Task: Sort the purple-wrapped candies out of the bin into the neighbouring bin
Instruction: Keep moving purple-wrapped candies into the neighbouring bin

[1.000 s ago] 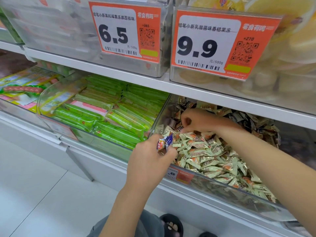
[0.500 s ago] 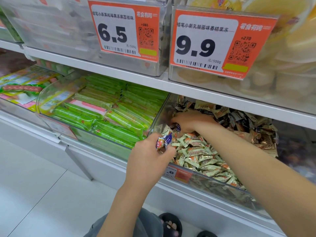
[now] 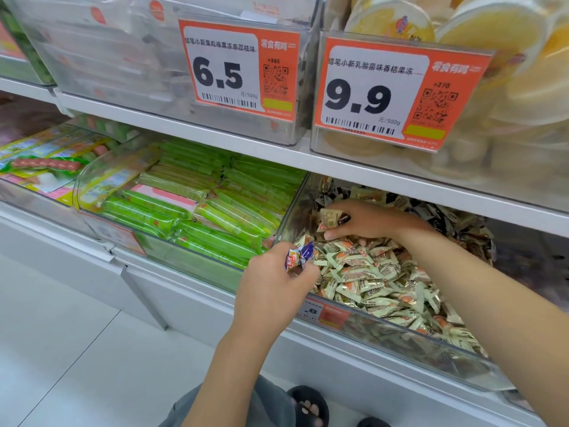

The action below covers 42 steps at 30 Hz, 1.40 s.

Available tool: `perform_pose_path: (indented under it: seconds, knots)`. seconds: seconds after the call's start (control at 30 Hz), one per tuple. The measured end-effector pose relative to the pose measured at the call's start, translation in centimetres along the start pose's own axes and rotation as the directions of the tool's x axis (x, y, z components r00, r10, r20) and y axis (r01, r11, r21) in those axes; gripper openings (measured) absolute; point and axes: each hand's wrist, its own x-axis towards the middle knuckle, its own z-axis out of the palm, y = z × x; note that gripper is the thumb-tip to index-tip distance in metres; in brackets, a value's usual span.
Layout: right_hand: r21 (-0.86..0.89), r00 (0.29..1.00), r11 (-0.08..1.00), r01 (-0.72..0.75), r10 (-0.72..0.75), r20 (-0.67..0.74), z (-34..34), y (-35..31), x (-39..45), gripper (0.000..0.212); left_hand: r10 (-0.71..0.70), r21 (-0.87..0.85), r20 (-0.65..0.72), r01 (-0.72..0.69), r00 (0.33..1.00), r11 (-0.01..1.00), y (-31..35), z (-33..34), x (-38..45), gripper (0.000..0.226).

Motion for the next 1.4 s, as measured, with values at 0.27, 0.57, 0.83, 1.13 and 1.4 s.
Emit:
perform_pose_path:
  seconds: [0.27,0.57,0.83,1.13,1.4]
  knots:
    - [0.285,0.975,0.958,-0.002,0.066,-0.213,-0.4,-1.1,-5.2,0.030,-0.021,0.118,-0.119,0.036,0.993,0.992,1.2,0.8,-0.3,0.030]
    - [-0.109,0.939,0.991,-0.075,0.033,-0.342,-0.6,0.1,-11.3,0.032,0.004,0.017,-0.142,-0.002,0.990,1.000,3.7,4.0,-1.1,0.022]
    - [0.391,0.856,0.906,-0.163,0.327,-0.401,0.1,1.3,-15.1,0.031,0.034,-0.064,-0.087,-0.039,0.996,0.997,5.3,6.1,-1.8,0.028]
    - [0.950,0.837,0.312,0.032,0.511,-0.196,0.1,2.3,-18.2,0.076,0.053,-0.100,-0.013,-0.054,0.999,0.994,5.9,7.3,-1.9,0.028]
    - [0.689,0.890,0.714,-0.128,0.390,-0.238,1.0,1.7,-19.2,0.038,0.060,-0.140,-0.002,-0.060,0.998,0.988,5.9,7.8,-1.8,0.022]
